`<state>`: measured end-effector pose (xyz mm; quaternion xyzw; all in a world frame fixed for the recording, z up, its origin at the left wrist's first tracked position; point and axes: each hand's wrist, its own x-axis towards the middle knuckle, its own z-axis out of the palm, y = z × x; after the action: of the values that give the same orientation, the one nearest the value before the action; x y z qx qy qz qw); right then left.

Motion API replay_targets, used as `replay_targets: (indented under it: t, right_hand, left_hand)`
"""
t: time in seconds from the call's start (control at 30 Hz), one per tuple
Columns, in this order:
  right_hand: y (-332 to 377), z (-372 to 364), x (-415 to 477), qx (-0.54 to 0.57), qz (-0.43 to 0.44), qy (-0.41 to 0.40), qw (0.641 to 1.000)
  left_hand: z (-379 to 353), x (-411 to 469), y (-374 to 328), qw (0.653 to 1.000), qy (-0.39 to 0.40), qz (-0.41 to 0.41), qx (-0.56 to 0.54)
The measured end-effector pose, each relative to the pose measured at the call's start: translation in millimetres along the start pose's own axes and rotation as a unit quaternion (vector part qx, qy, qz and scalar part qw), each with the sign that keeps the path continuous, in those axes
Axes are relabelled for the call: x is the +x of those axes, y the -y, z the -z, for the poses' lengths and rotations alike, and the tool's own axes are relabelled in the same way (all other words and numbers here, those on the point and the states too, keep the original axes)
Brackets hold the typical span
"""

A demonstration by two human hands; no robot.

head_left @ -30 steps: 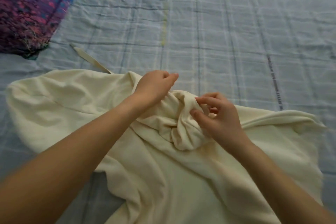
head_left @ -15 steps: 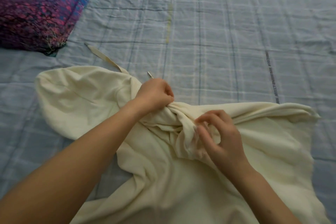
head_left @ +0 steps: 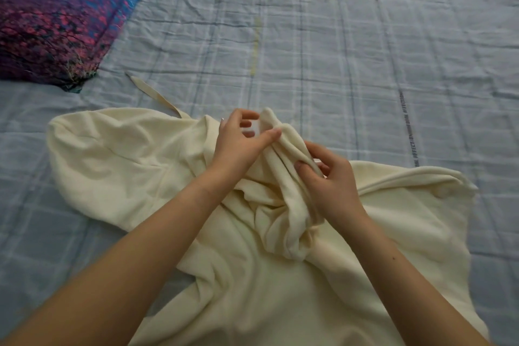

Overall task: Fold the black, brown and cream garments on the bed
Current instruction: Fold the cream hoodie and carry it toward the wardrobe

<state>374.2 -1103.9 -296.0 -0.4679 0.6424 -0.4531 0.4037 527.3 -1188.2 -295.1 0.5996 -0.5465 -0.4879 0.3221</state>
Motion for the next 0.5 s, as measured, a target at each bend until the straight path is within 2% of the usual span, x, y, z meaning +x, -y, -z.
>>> replay_targets:
  t: [0.1,0.2,0.27,0.37,0.5]
  right_hand:
    - [-6,6,0,0.046,-0.011,-0.009,0.999]
    - [-8,15,0,0.094,-0.018,-0.002,0.995]
    - [-6,21,4,0.085,-0.019,-0.011,0.996]
    - [5,31,36,0.073,-0.017,-0.069,0.995]
    - [45,57,133,0.112,-0.010,-0.127,0.986]
  left_hand:
    - [-10,-1,0,0.995,0.037,0.090,0.001]
    - [-15,-3,-4,0.989,0.115,0.086,-0.035]
    - [-17,-1,-9,0.982,0.162,0.067,-0.066]
    - [-26,26,-36,0.991,0.126,-0.005,-0.046]
    - [-42,89,-95,0.989,0.034,-0.090,-0.113]
